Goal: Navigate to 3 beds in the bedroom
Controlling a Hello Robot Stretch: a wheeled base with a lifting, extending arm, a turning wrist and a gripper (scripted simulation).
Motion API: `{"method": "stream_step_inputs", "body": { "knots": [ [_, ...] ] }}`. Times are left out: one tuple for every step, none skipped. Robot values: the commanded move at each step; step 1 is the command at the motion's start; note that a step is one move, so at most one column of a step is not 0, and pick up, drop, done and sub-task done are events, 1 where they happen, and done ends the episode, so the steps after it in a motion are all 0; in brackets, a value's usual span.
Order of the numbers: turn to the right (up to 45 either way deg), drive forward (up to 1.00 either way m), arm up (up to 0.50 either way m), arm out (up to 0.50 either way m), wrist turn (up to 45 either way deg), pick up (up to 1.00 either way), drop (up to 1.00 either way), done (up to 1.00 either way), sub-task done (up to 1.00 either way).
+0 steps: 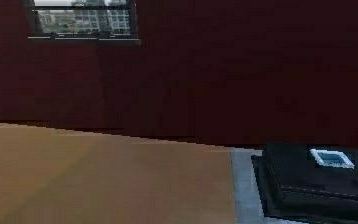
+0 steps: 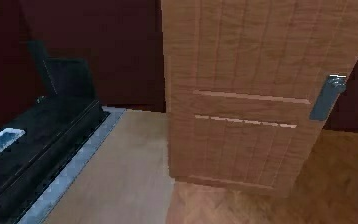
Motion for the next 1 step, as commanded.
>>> {"method": "stream_step_inputs", "body": {
  "knots": [
    [0.0, 0.3, 0.0, 0.0, 0.0, 0.0, 0.0, 0.0, 0.0]
  ]
}}
